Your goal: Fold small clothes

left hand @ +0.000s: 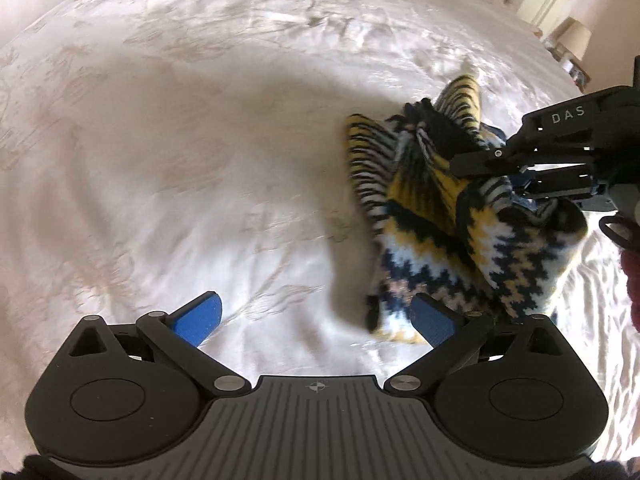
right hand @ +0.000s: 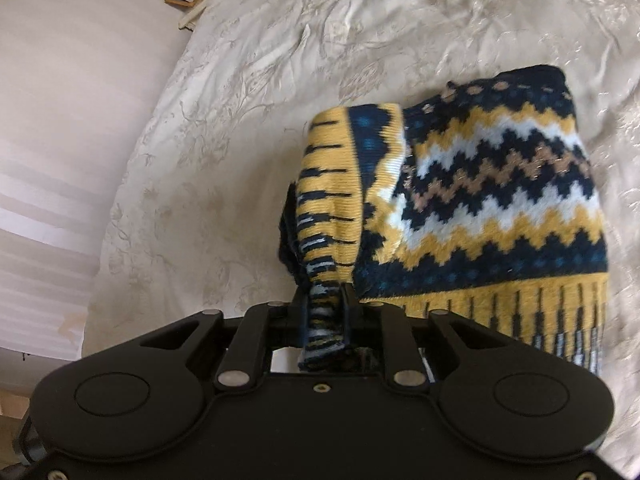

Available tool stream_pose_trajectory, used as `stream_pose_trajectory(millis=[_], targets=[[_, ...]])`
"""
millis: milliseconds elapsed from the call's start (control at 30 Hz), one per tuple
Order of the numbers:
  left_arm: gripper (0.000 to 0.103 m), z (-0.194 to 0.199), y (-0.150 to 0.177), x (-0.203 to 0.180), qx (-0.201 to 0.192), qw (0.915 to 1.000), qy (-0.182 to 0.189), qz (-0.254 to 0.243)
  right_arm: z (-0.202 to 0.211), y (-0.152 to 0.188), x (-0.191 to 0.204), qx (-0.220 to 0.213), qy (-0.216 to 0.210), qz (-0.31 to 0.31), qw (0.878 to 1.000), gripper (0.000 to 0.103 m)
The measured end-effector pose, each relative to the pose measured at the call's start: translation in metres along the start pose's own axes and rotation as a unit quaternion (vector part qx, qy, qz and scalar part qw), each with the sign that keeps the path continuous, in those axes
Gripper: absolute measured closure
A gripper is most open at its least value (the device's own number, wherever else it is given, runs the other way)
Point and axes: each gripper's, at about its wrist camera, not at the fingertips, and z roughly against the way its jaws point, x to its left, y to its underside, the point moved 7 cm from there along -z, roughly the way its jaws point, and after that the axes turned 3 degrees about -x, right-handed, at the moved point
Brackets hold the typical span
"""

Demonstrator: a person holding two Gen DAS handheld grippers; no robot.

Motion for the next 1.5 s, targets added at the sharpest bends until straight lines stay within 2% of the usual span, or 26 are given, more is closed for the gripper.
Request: stream_pose_trajectory(millis=[133, 167, 200, 267, 333, 467, 600, 700, 833, 933, 1033, 1133, 1300, 1433, 1500], targets=[[0.001, -0.001, 0.002, 0.007, 0.002, 1.0, 0.0, 0.008, -0.008, 0.004, 0.01, 0.001, 0.009, 0.005, 1.0, 0.077], [0.001, -0.001, 0.001, 0.007, 0.002, 1.0, 0.001, 0.009, -0.011, 0.004, 0.011, 0.0, 0.012, 0.005, 1.0, 0.07], [0.001, -0.001, 0.001, 0.007, 0.002, 1.0, 0.001, 0.009, -0.015, 0.005, 0.011, 0.001, 0.009, 0.004, 1.0, 0.068], [0.001, -0.001, 0.0, 0.006, 0.0, 1.0, 0.004, 0.008, -0.019, 0.006, 0.015, 0.005, -0.021, -0.001, 1.0, 0.056], [0.001, 0.001, -0.003, 0.004, -0.004, 1.0, 0.006, 0.005, -0.014, 0.006, 0.018, -0.003, -0.037, 0.002, 0.999, 0.05], [0.001, 0.002, -0.016, -0.006, -0.01, 0.9998, 0.014, -0.009, 0.013, -0.003, 0.017, -0.038, -0.053, 0.009, 0.998, 0.05], [0.001, -0.001, -0.038, -0.02, -0.025, 0.9988, 0.036, -0.021, 0.05, -0.003, 0.0, -0.065, -0.008, 0.051, 0.997, 0.05], [0.001, -0.009, -0.061, -0.033, -0.033, 0.9977, 0.05, -0.032, 0.063, 0.013, -0.01, -0.047, 0.029, 0.105, 0.993, 0.047], [0.001, -0.022, -0.091, -0.057, -0.037, 0.9951, 0.064, -0.066, 0.071, 0.047, -0.013, -0.026, 0.065, 0.182, 0.981, 0.047], [0.001, -0.039, -0.106, -0.081, -0.034, 0.9908, 0.066, -0.113, 0.072, 0.061, -0.016, -0.039, 0.081, 0.185, 0.979, 0.047], [0.001, -0.054, -0.108, -0.096, -0.022, 0.9857, 0.061, -0.155, 0.059, 0.066, -0.019, -0.049, 0.106, 0.176, 0.977, 0.047], [0.001, -0.063, -0.106, -0.097, -0.007, 0.9851, 0.056, -0.163, 0.033, 0.072, -0.013, -0.027, 0.087, 0.166, 0.982, 0.05], [0.001, -0.062, -0.101, -0.089, 0.007, 0.9885, 0.049, -0.143, -0.015, 0.083, 0.002, 0.019, 0.038, 0.121, 0.992, 0.05], [0.001, -0.061, -0.102, -0.097, 0.009, 0.9879, 0.051, -0.146, -0.016, 0.085, 0.011, 0.02, 0.006, 0.119, 0.993, 0.05], [0.001, -0.066, -0.101, -0.105, 0.014, 0.9865, 0.055, -0.153, -0.009, 0.085, 0.011, 0.015, 0.004, 0.124, 0.992, 0.05]])
